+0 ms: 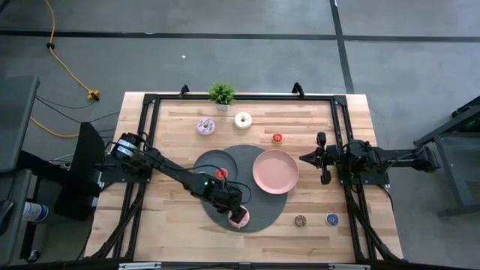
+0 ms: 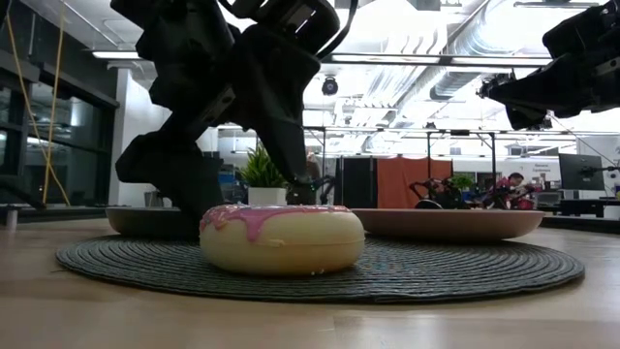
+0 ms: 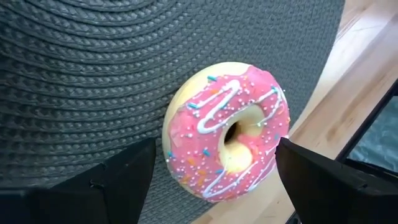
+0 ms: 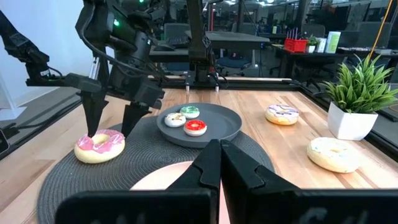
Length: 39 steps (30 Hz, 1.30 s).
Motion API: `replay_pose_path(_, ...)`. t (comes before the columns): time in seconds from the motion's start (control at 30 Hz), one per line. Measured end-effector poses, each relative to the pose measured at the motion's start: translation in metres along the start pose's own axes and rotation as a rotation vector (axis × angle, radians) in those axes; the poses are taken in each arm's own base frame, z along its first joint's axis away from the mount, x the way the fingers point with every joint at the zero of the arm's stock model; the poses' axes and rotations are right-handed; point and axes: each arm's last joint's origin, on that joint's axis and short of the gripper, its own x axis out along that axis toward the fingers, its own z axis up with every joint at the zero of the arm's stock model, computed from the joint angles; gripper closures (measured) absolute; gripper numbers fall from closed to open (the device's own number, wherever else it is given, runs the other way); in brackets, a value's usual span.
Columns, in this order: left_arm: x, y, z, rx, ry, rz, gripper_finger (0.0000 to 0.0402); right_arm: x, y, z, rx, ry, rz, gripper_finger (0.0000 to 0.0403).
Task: Pick & Place donuts
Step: Put the big pink donut on the pink plate
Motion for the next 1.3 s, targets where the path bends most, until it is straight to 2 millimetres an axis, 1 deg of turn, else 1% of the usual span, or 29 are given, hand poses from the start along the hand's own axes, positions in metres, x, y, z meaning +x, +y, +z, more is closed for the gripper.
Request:
replay_pose_path(0.27, 0.0000, -0.0019, 0.0004, 0.004, 0.002, -0.021, 0.0083, 0.0000, -0.0001, 0.0003, 0.000, -0.002, -0.001, 0.0402)
replay_pose_path(0.37, 0.0000, -0.0019, 0.0002, 0.004, 0.002, -0.020, 0.0094, 0.0000, 0.0000, 0.0003, 0.000, -0.002, 0.000, 0.0402)
replay_pose_path(0.8, 0.0001, -0.0009, 0.0001, 0.018, 0.003, -0.011, 0.0219, 0.0001, 0.0000, 0.0003, 0.000, -0.003, -0.001, 0.0402)
replay_pose_path(1.3, 0.0001, -0.0009, 0.0003, 0.020, -0.005, -0.009, 0.0320, 0.0000, 0.0000, 0.0004, 0.000, -0.004, -0.001, 0.0402)
